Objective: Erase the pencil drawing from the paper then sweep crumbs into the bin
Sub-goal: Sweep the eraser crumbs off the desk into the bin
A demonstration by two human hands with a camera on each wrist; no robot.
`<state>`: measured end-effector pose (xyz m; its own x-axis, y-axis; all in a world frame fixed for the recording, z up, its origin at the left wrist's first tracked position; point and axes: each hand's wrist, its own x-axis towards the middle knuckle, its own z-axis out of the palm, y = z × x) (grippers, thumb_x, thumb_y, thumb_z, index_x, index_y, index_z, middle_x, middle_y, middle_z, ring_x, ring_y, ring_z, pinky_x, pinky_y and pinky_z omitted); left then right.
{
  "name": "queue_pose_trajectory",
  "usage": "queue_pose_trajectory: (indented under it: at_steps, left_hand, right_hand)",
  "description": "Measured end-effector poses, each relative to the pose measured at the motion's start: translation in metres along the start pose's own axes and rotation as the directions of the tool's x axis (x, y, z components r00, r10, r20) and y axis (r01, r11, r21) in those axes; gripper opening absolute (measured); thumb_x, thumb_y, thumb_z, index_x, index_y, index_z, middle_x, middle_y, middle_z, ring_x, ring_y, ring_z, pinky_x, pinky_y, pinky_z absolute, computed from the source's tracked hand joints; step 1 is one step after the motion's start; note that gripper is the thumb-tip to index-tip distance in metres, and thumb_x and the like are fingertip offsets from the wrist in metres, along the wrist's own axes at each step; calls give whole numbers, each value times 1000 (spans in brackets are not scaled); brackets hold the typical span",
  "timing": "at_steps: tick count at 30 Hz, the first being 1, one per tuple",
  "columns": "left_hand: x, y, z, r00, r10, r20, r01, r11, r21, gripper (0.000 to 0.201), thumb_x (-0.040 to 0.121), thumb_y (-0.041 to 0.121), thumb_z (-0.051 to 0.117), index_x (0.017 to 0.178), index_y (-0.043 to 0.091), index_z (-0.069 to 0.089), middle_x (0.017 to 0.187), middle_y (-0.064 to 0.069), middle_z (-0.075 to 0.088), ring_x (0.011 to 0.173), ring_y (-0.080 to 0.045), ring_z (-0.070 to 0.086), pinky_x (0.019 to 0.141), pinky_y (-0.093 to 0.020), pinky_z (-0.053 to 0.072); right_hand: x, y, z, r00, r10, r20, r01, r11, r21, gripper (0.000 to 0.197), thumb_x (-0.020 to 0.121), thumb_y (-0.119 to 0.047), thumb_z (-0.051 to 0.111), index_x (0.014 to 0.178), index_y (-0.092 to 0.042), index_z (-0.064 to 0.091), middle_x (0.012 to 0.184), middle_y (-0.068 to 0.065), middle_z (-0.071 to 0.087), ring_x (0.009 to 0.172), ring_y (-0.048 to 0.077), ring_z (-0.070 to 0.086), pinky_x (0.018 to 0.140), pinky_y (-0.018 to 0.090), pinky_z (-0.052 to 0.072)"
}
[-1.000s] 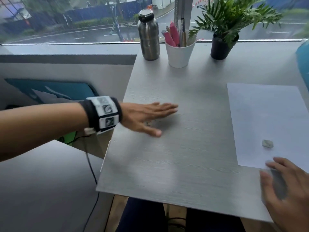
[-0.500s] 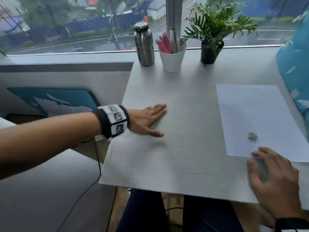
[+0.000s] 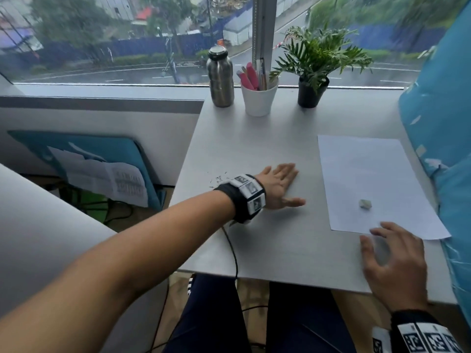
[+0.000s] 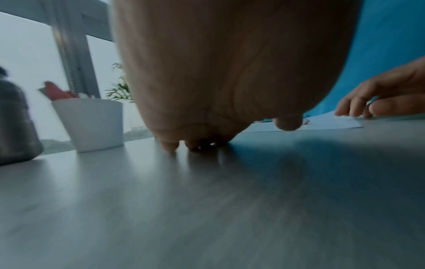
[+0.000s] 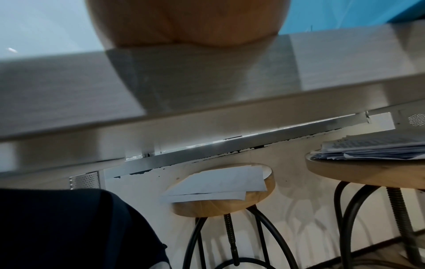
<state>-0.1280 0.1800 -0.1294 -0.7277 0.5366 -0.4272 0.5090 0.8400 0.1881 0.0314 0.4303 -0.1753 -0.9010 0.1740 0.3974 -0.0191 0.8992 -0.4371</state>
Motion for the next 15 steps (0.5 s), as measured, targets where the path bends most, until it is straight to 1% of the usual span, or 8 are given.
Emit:
queue_pose_trajectory:
  at_steps: [3, 6, 7, 8, 9, 11, 13, 15]
  left_hand:
    - [-22, -24, 10, 985, -173, -28, 171, 984, -54, 103, 88, 77, 28, 155, 8, -8, 162, -9, -16, 149, -20, -14, 121, -43, -6]
    - [-39, -29, 14, 918, -397, -9, 396, 917, -52, 112, 84, 82, 26, 154, 3, -10, 161, -16, -16, 150, -28, -12, 121, -42, -8]
    - [-39, -25, 13, 894, -447, -8, 446, 893, -57, 114, 83, 83, 26, 153, 1, -10, 160, -19, -16, 149, -30, -12, 121, -42, -8]
    - [-36, -18, 12, 886, -463, -19, 462, 885, -54, 116, 82, 84, 26, 153, 0, -11, 160, -21, -16, 149, -32, -13, 120, -43, -10]
    - [-30, -9, 10, 899, -437, -38, 436, 899, -42, 116, 83, 84, 26, 152, 0, -12, 159, -21, -18, 148, -33, -14, 119, -44, -11]
    - [-11, 11, 7, 952, -301, -62, 300, 954, -20, 112, 84, 82, 26, 153, 2, -14, 159, -16, -21, 148, -31, -17, 118, -46, -14]
    - [8, 27, 5, 982, -184, -46, 183, 983, -9, 107, 86, 81, 27, 154, 8, -13, 161, -9, -21, 149, -26, -17, 118, -46, -14]
    - [24, 28, 4, 982, -184, -37, 183, 982, -38, 105, 86, 80, 28, 155, 12, -11, 162, -6, -19, 149, -23, -16, 118, -46, -14]
  right_hand:
    - [0, 2, 2, 1000, -1, 7, 1, 1000, 1, 38, 86, -37, 53, 102, -5, 66, 116, 13, 61, 108, 30, 51, 97, 42, 40]
    - [-1, 7, 4, 1000, -10, 13, 10, 1000, 6, 36, 86, -37, 54, 101, -6, 65, 115, 13, 62, 105, 30, 52, 96, 42, 40]
    - [-1, 7, 4, 1000, -10, 10, 10, 1000, 12, 36, 85, -37, 54, 101, -6, 65, 114, 13, 62, 105, 30, 52, 95, 43, 40]
    - [-1, 7, 4, 1000, -11, 5, 11, 1000, 20, 36, 85, -37, 55, 100, -6, 65, 114, 13, 62, 104, 30, 52, 95, 43, 41]
    - [-1, 7, 4, 1000, -10, 1, 10, 1000, 26, 36, 85, -37, 55, 99, -6, 65, 113, 13, 62, 103, 30, 52, 94, 43, 41]
    - [-1, 6, 4, 1000, -5, -2, 5, 1000, 30, 36, 85, -37, 55, 99, -6, 65, 113, 13, 62, 104, 30, 52, 94, 44, 42]
    - [-1, 7, 3, 1000, 6, -4, -5, 999, 33, 36, 85, -37, 55, 100, -6, 65, 113, 13, 62, 105, 30, 52, 95, 44, 43]
    - [-1, 6, 3, 1000, 18, -2, -18, 999, 35, 37, 85, -38, 54, 100, -6, 65, 114, 13, 63, 105, 30, 52, 95, 43, 43]
